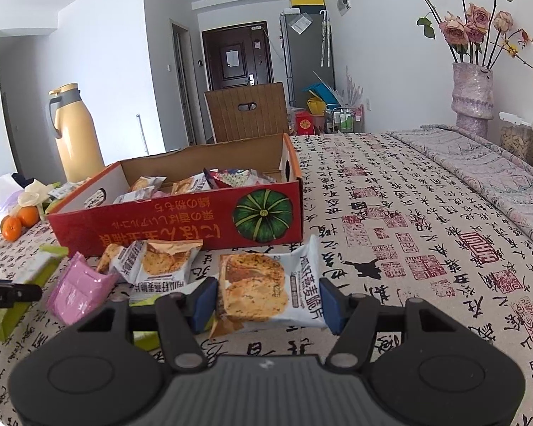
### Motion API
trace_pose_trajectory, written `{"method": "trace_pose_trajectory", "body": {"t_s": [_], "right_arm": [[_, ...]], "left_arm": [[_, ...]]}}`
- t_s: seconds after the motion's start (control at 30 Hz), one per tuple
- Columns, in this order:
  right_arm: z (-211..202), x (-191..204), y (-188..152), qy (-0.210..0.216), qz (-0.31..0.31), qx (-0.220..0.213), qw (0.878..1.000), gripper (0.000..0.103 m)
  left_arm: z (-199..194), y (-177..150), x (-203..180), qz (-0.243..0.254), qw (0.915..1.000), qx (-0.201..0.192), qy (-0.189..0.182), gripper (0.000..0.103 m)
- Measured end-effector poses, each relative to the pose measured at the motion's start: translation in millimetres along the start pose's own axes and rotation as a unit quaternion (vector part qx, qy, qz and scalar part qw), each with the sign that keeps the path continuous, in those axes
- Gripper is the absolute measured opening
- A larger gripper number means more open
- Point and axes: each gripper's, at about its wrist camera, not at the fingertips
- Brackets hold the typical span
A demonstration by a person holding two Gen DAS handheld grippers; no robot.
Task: Organize snacks
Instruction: 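Carry the bar and cracker packet into the box and open both grippers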
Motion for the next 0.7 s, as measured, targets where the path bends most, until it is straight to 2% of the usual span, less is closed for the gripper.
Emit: {"method": "trace_pose_trajectory", "body": {"t_s": [0.37, 0.7], "right_arm": [[5.7, 12.2, 27.2, 0.015, -0.005, -0.031, 0.999, 0.06], [34.2, 32.5, 70.0, 0.034, -0.015, -0.066, 0.997, 0.061]], "left_arm": [[-29.5, 41.8, -8.6, -0.018, 0.9969, -0.072, -0.026, 0.037], [-19.6, 81.8, -29.5, -0.03, 0.9927, -0.108, -0.045, 0.037]]}}
Point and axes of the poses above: each gripper's, at about its wrist camera, not at the fingertips, and z roughly the way its jaws point, x to its left, y to its top, and after that the axes turned 7 degrees about -x, right-handed
